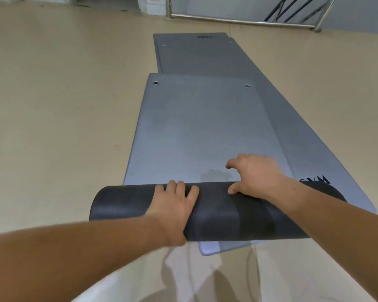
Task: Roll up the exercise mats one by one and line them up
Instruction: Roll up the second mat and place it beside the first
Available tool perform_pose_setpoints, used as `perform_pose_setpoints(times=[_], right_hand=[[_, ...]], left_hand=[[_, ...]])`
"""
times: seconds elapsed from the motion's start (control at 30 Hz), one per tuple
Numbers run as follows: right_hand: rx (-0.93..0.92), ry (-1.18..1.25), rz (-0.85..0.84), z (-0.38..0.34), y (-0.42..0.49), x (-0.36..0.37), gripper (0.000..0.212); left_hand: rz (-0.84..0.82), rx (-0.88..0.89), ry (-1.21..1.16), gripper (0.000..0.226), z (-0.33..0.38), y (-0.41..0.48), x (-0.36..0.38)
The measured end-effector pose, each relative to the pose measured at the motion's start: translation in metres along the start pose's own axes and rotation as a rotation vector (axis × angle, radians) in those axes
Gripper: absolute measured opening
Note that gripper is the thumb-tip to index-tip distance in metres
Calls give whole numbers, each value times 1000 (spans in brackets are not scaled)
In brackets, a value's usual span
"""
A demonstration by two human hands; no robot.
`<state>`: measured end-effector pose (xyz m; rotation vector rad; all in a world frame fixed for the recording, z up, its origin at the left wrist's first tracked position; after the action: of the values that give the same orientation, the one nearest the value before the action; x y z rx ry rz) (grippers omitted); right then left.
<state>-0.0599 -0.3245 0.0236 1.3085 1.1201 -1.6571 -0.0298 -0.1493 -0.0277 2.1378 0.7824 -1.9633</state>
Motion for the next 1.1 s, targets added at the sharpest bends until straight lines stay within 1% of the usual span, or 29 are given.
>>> perform_pose_setpoints(times=[0.07, 0.1, 0.13, 0.17, 0.23, 0.3, 0.33, 0.37, 0.43, 0.5, 0.53, 0.57, 0.6, 0.7, 0.73, 0.8, 0.87, 0.93, 0.97, 1.0, 1.03, 1.07, 1.1], right_hand=[[-49, 51, 37, -14, -9, -9, 40], [-67, 74, 54, -21, -15, -10, 36], [-82, 81, 73, -27, -21, -10, 38], [-95, 72, 90, -33, -26, -9, 45], [-91, 38, 89, -40, -32, -4, 71], [-67, -38, 32, -39, -31, 6, 102], [-58, -92, 10, -36, -27, 10, 113], [-48, -130, 3, -32, -22, 13, 119], [-33, -138, 7, -24, -8, 16, 120], [-26, -103, -8, -18, 8, 15, 117], [-15, -83, -26, -15, 16, 13, 115], [8, -56, -44, -13, 26, 10, 112], [44, -24, -57, -9, 35, 7, 109], [186, 53, -60, 3, 60, 2, 95], [222, 63, -49, 5, 67, 1, 90], [244, 62, 2, 4, 76, -3, 78], [222, 50, 62, -1, 80, -9, 61], [179, 34, 96, -6, 77, -8, 44], [147, 22, 111, -9, 75, -6, 40], [107, 15, 120, -11, 73, -1, 41], [73, 26, 113, -13, 70, 3, 49], [54, 48, 79, -12, 67, 9, 65], [43, 67, 32, -12, 65, 15, 87]], left_hand=[[-14, 10, -93, 108, -19, 16, -11], [-34, 14, -128, 105, -28, 24, -17], [-64, 13, -176, 104, -37, 31, -21], [-97, 10, -235, 104, -44, 37, -23], [-125, -3, -337, 110, -58, 46, -24], [-92, -36, -382, 121, -72, 53, -23], [-50, -55, -353, 121, -78, 55, -25], [11, -62, -276, 116, -81, 56, -30], [147, -26, -88, 92, -77, 53, -44], [213, 20, -28, 62, -63, 47, -49], [224, 32, -25, 52, -57, 43, -47], [226, 31, -27, 50, -52, 38, -43], [221, 19, -31, 57, -49, 34, -36], [178, -15, 39, 102, -50, 31, -14], [177, -33, 66, 112, -54, 33, -9], [192, -71, 74, 123, -63, 43, -3], [190, -85, 72, 131, -69, 55, 5], [176, -100, 66, 135, -74, 67, 14], [184, -105, 53, 133, -76, 73, 15], [202, -102, 32, 130, -79, 78, 14], [219, -91, 7, 127, -80, 83, 11], [222, -79, -14, 123, -83, 86, 7], [216, -71, -31, 121, -85, 89, 4]])
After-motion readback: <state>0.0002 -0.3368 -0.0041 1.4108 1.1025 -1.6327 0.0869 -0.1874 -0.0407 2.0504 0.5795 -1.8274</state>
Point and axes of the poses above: each hand's wrist, its own y-axis towards the middle knuckle, its own x-axis out of the palm, z = x × y, the point moved 9 cm from there along y, towards the middle knuckle, and after that the axes turned 14 degrees about z, right-handed, at the moved point
